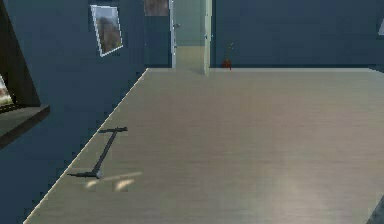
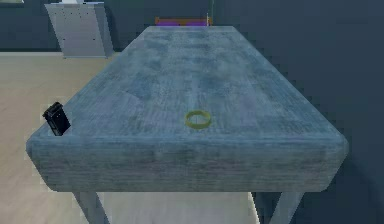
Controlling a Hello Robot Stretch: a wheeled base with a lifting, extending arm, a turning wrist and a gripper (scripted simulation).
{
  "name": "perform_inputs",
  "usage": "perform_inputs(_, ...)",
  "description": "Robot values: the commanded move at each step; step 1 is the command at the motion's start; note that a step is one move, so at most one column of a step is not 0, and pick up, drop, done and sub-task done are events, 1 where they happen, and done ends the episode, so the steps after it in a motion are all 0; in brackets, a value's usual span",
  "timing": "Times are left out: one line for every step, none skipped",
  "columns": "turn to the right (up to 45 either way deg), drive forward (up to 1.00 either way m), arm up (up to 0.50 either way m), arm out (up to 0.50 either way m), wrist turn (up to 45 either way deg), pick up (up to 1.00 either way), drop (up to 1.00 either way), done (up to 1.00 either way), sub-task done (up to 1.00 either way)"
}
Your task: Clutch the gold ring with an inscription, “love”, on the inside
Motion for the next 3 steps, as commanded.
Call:
perform_inputs(0.0,0.00,0.50,0.00,0.0,0.00,0.00,0.00,0.00)
perform_inputs(0.0,0.00,0.38,0.00,0.0,0.00,0.00,0.00,0.00)
perform_inputs(0.0,0.00,0.00,0.20,0.0,0.00,0.00,0.00,0.00)
